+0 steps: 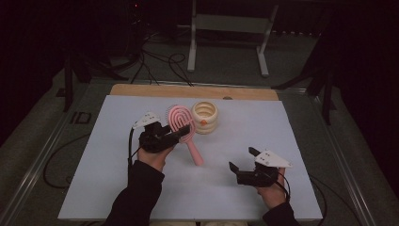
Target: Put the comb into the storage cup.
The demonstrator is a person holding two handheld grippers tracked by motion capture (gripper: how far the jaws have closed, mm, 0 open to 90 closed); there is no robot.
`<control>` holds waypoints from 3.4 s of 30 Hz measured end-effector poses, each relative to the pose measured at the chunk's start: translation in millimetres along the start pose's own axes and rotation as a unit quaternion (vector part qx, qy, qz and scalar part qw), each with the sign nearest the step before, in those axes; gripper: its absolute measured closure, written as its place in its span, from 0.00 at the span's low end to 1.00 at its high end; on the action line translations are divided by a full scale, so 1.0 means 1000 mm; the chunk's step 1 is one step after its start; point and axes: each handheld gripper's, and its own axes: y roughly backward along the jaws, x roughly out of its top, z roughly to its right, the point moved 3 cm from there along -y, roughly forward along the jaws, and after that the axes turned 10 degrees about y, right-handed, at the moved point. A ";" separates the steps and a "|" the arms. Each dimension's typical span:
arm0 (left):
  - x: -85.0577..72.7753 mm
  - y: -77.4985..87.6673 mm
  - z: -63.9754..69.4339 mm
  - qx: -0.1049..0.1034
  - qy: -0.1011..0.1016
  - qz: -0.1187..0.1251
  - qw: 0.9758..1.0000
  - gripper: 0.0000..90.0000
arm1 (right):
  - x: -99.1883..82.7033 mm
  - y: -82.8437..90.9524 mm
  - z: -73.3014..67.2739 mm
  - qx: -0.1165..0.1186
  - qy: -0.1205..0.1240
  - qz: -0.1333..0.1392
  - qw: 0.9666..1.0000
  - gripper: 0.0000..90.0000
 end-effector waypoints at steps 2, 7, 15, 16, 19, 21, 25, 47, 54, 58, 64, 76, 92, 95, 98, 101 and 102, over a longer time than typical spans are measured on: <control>0.001 0.001 0.000 0.000 0.000 0.002 1.000 0.71 | -0.005 0.007 0.004 -0.009 -0.008 0.008 1.000 0.10; 0.002 0.003 0.000 0.000 0.000 0.005 1.000 0.71 | -0.009 0.014 0.009 -0.020 -0.015 0.017 1.000 0.10; 0.003 0.005 -0.003 0.004 -0.002 0.005 1.000 0.71 | -0.021 0.023 0.017 -0.035 -0.030 0.025 0.999 0.10; 0.003 0.006 -0.003 0.004 -0.001 0.006 1.000 0.71 | -0.023 0.025 0.017 -0.038 -0.033 0.027 0.998 0.10; 0.004 0.006 -0.004 0.006 -0.001 0.008 1.000 0.71 | -0.026 0.027 0.018 -0.047 -0.036 0.034 0.998 0.10; 0.004 0.007 -0.004 0.006 -0.001 0.009 1.000 0.71 | -0.028 0.028 0.017 -0.052 -0.037 0.039 0.997 0.10; 0.006 0.008 -0.005 0.008 -0.003 0.009 1.000 0.71 | -0.030 0.027 0.018 -0.063 -0.036 0.040 0.997 0.10; 0.020 0.008 -0.014 0.023 -0.018 0.015 0.999 0.71 | -0.032 0.024 0.018 -0.073 -0.042 0.042 0.996 0.10; 0.022 0.004 -0.015 0.025 -0.027 0.013 0.999 0.71 | -0.032 0.023 0.019 -0.073 -0.042 0.043 0.996 0.10; 0.025 0.003 -0.014 0.030 -0.029 0.016 0.999 0.71 | -0.032 0.023 0.019 -0.072 -0.042 0.042 0.996 0.10; 0.030 0.002 -0.014 0.032 -0.037 0.018 0.999 0.71 | -0.033 0.023 0.019 -0.072 -0.043 0.043 0.996 0.10; 0.040 0.000 -0.013 0.038 -0.049 0.022 0.998 0.71 | -0.033 0.021 0.018 -0.070 -0.045 0.041 0.996 0.10; 0.049 -0.006 -0.015 0.040 -0.056 0.024 0.997 0.71 | -0.034 0.021 0.018 -0.069 -0.046 0.041 0.996 0.10; 0.051 -0.007 -0.016 0.041 -0.056 0.025 0.997 0.71 | -0.034 0.020 0.018 -0.069 -0.046 0.039 0.996 0.10; 0.051 -0.008 -0.017 0.042 -0.054 0.026 0.997 0.71 | -0.034 0.020 0.018 -0.069 -0.046 0.039 0.996 0.10; 0.053 -0.010 -0.018 0.044 -0.054 0.027 0.997 0.71 | -0.034 0.020 0.017 -0.068 -0.046 0.039 0.996 0.10; 0.053 -0.010 -0.018 0.044 -0.052 0.028 0.997 0.71 | -0.034 0.020 0.017 -0.068 -0.047 0.038 0.996 0.10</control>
